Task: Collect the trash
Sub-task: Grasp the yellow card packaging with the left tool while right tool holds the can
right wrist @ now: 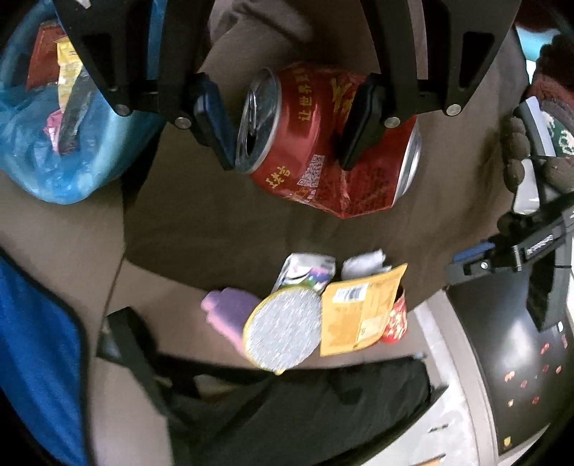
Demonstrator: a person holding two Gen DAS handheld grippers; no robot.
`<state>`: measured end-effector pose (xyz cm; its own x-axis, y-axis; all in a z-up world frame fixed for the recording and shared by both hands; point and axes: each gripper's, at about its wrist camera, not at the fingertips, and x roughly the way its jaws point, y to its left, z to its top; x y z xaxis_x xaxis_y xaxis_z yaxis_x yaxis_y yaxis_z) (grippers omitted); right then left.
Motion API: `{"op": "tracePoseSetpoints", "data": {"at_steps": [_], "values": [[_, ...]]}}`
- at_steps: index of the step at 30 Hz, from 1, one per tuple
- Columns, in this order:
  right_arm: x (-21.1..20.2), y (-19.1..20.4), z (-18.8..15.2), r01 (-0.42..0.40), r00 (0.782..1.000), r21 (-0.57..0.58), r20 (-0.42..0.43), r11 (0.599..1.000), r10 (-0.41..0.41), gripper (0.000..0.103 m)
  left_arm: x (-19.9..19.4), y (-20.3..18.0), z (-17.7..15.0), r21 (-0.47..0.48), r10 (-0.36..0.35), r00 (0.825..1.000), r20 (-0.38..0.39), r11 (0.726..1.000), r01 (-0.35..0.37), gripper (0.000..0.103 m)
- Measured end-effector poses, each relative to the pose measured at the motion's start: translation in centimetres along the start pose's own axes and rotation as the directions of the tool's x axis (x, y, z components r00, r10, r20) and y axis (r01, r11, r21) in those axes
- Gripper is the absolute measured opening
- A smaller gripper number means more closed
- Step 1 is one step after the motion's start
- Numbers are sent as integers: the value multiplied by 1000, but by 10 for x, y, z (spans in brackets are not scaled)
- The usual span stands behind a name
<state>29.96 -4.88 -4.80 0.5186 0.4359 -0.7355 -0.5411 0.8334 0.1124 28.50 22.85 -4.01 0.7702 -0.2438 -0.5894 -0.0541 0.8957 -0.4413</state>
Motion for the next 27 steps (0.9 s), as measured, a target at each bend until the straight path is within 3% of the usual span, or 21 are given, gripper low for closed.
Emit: {"op": "tracePoseSetpoints", "data": {"at_steps": [3,7,11,12,13,17,20,23,25,27], "values": [[0,-5,-1,-9,1000,20,18,1000,8,54,18,3,16,-70,-8,1000,-14,998,7,95],[0,-6,-6,-21,999,35,42,999,20,54,45,3,35,-157,-80,996,-47,985,71,85],[2,-10,-14,-53,998,57,44,997,50,54,71,-5,46,-155,-71,993,-94,986,56,79],[3,-11,-16,-57,998,61,42,997,54,54,73,-7,48,-160,-76,992,-99,985,60,68],[3,-13,-18,-60,997,64,41,996,58,54,72,-11,50,-160,-85,992,-94,985,69,63],[4,-20,-25,-80,996,83,43,993,77,54,65,-33,61,-104,-105,993,-48,990,99,62],[7,-25,-27,-98,995,103,44,990,94,54,74,-47,69,-78,-105,993,-61,992,100,52],[7,-25,-30,-98,994,104,51,990,93,54,91,-51,78,-89,-85,994,-72,993,79,39],[5,-24,-32,-90,995,93,55,992,85,54,99,-52,82,-82,-47,996,-77,996,41,11],[4,-24,-34,-85,995,87,55,993,80,54,101,-54,82,-58,-11,997,-80,998,6,6]]}}
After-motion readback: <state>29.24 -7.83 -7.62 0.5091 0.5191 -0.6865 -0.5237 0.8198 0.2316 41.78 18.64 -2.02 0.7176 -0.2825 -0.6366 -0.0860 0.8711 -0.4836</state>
